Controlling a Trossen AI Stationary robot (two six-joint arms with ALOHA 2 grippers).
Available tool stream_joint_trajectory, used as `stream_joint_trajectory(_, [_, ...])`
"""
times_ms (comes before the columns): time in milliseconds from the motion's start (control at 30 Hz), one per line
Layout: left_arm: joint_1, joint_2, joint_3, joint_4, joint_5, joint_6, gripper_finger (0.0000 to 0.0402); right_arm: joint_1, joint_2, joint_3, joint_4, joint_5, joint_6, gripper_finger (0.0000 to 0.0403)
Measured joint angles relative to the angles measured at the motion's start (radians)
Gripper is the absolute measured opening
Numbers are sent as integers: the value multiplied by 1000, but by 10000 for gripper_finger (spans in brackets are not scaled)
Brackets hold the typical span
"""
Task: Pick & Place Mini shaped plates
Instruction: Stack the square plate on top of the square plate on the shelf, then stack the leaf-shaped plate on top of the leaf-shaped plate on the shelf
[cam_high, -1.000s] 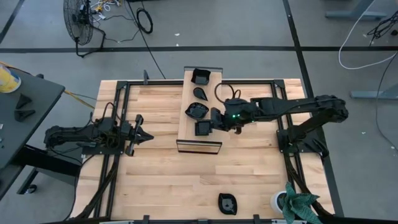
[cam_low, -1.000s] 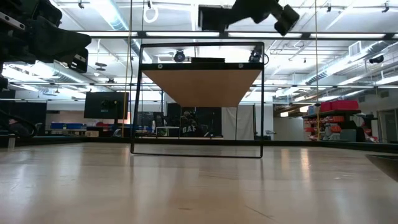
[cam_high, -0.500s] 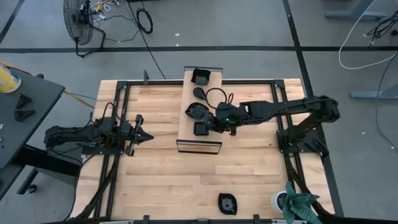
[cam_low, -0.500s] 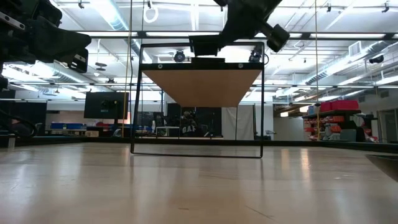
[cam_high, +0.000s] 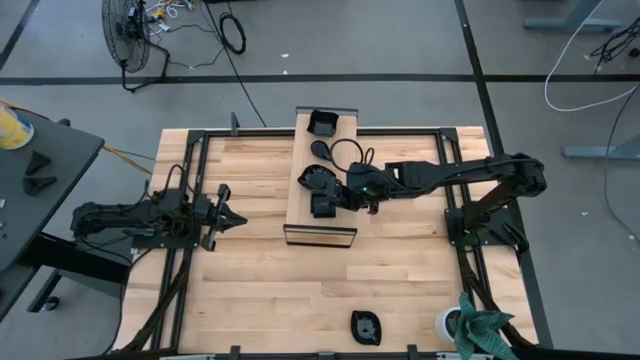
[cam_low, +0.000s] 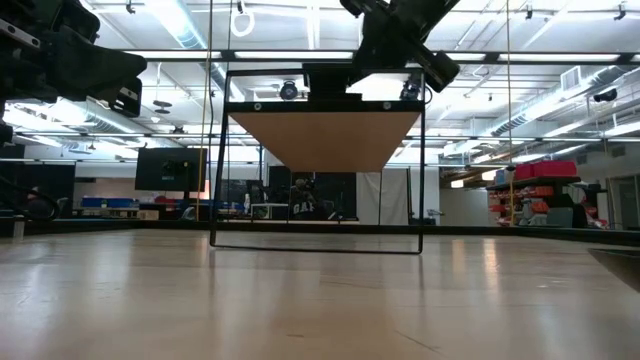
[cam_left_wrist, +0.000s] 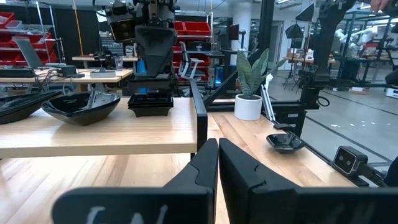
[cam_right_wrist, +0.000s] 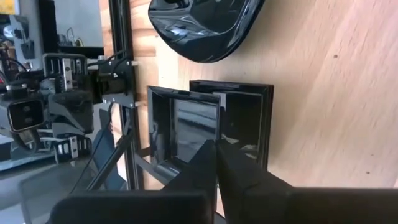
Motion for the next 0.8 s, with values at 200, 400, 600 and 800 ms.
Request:
stream_joint_trajectory(200, [0,0,0,0,0,0,18,0,0,0,-2,-9,-10,55])
stream_joint_trajectory(400, [0,0,0,0,0,0,18,3,-7,0,-4,-25,-32,107])
stream_joint_trajectory(600, [0,0,0,0,0,0,18,40,-52,0,-9,-29,-96,143])
stream_joint_trajectory(800, [0,0,0,0,0,0,18,92,-108,0,-15,-65,-369,161])
